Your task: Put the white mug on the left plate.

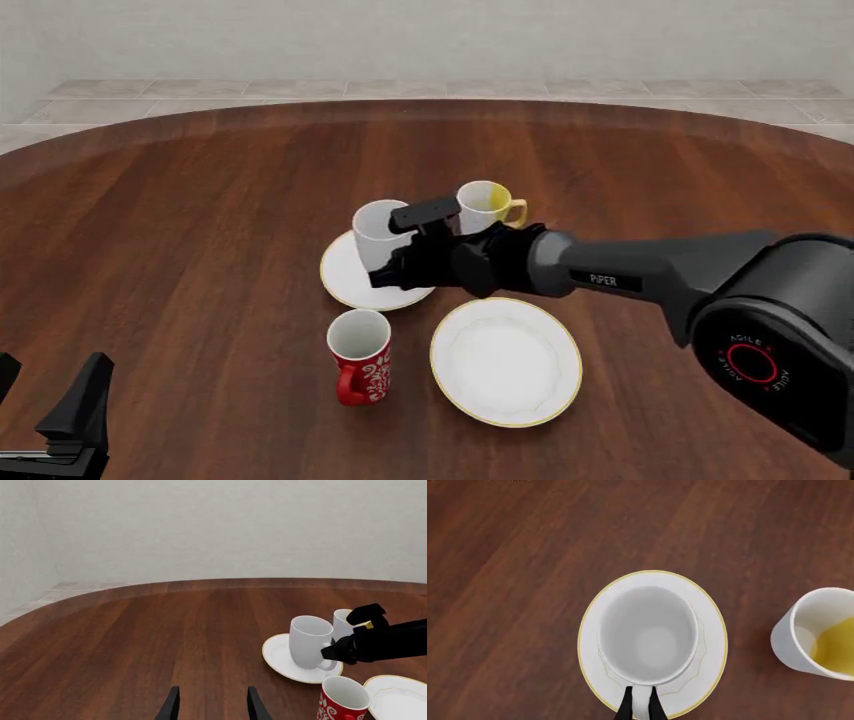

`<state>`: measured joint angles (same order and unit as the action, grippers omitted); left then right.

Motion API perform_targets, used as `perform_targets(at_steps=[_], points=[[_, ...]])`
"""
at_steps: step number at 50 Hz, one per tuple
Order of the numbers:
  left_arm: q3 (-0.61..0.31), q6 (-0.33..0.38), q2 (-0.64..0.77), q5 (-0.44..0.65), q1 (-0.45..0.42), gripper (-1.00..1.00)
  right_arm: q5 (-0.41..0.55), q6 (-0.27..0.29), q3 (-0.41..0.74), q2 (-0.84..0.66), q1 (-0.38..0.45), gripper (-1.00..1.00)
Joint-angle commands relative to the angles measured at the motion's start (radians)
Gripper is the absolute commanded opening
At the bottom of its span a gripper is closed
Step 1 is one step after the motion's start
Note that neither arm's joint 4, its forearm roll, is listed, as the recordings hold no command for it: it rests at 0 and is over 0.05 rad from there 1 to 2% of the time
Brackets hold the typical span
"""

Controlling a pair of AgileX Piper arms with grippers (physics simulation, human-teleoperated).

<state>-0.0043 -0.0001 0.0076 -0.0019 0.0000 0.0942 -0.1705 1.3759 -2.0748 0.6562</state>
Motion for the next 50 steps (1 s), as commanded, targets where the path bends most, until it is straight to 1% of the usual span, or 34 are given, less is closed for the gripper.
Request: perform_targets(at_steps=[1, 5, 6, 7, 8, 11, 32, 50], points=[[0.0, 0.0, 0.0, 0.0, 0.0, 1.0, -0.004, -0.012, 0.0, -0.013, 0.004, -1.0], [0.0, 0.0, 0.0, 0.0, 0.0, 1.0, 0.001, -0.02, 0.006, -0.017, 0.01, -1.0], [0.0, 0.0, 0.0, 0.0, 0.0, 1.0, 0.0, -0.013, 0.004, -0.015, 0.009, -1.0], [0.0, 0.0, 0.0, 0.0, 0.0, 1.0, 0.003, -0.009, 0.005, -0.016, 0.007, 1.0], [0.0, 0.0, 0.0, 0.0, 0.0, 1.0, 0.005, -0.022, 0.008, -0.02, 0.018, 1.0], [0.0, 0.0, 0.0, 0.0, 0.0, 1.0, 0.007, -0.028, 0.009, -0.023, 0.014, 1.0], [0.0, 0.0, 0.0, 0.0, 0.0, 1.0, 0.019, -0.027, 0.01, -0.005, 0.01, 1.0], [0.0, 0.0, 0.0, 0.0, 0.0, 1.0, 0.007, -0.019, -0.051, 0.064, -0.011, 1.0]])
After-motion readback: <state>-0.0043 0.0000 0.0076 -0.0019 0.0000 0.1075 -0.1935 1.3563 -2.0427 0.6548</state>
